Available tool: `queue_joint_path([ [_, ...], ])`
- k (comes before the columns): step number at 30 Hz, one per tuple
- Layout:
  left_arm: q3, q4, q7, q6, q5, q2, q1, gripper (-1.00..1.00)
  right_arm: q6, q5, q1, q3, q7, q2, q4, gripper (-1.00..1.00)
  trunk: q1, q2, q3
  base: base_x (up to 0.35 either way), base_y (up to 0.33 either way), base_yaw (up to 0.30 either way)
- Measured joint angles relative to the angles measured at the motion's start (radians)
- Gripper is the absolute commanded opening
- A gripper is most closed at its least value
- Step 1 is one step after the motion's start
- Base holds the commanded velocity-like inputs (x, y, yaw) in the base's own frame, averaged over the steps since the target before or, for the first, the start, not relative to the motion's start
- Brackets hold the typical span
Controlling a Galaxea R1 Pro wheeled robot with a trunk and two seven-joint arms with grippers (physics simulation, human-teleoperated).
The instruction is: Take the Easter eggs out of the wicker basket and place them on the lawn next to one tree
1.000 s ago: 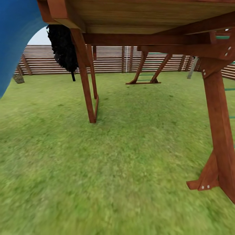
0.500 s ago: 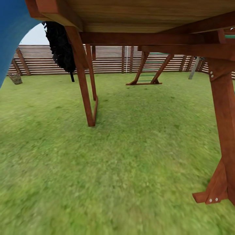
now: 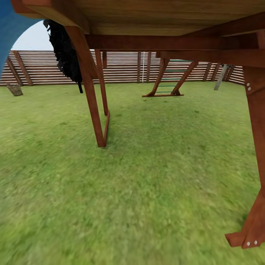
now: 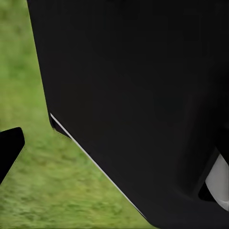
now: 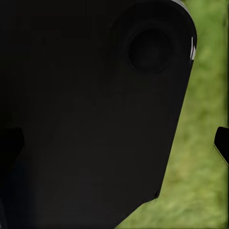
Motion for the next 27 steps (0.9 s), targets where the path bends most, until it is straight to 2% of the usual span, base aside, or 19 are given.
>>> queue_joint_path([
  [27, 0.0, 0.0, 0.0, 0.0, 0.0, 0.0, 0.0, 1.0, 0.0, 0.0, 0.0, -0.001, -0.001, 0.0, 0.0, 1.0, 0.0, 0.0, 0.0, 0.335, 0.0, 0.0],
])
